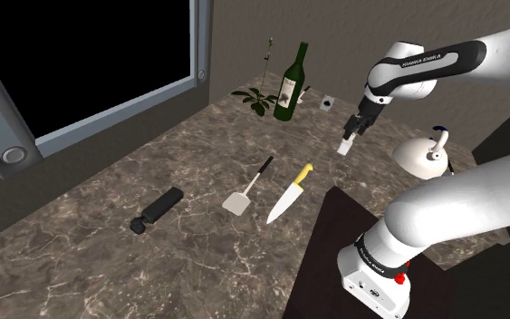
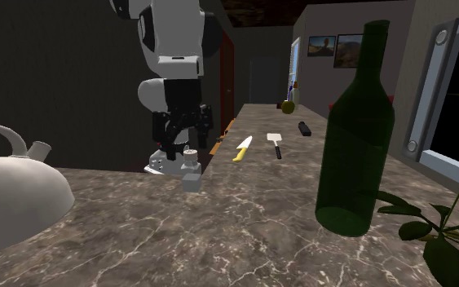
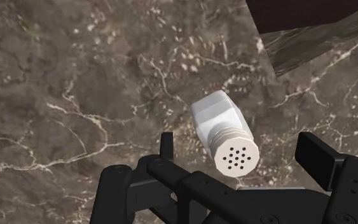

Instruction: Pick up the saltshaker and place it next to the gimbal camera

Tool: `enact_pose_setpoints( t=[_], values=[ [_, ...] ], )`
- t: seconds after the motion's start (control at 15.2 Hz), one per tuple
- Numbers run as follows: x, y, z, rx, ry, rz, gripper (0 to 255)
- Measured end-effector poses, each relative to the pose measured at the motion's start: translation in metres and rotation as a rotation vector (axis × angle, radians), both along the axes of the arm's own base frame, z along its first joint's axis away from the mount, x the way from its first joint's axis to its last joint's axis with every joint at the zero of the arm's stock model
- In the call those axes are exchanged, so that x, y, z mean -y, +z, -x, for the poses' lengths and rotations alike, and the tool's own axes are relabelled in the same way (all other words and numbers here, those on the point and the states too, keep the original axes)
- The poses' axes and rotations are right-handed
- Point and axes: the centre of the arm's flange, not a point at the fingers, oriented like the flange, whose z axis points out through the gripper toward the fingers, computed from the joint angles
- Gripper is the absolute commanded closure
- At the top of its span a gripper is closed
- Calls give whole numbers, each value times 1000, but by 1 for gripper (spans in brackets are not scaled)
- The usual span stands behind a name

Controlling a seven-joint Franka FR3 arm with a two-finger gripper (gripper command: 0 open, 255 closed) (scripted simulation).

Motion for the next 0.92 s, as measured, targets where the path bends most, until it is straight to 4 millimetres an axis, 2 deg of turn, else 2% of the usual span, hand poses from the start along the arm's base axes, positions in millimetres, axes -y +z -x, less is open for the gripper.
enact_pose_setpoints(
  t=[0.33, 0.4, 0.92],
  values=[
    [0, -2, 0, 0, 0, 0, 0],
    [0, -2, 0, 0, 0, 0, 255],
    [0, -2, 0, 0, 0, 0, 255]
  ],
)
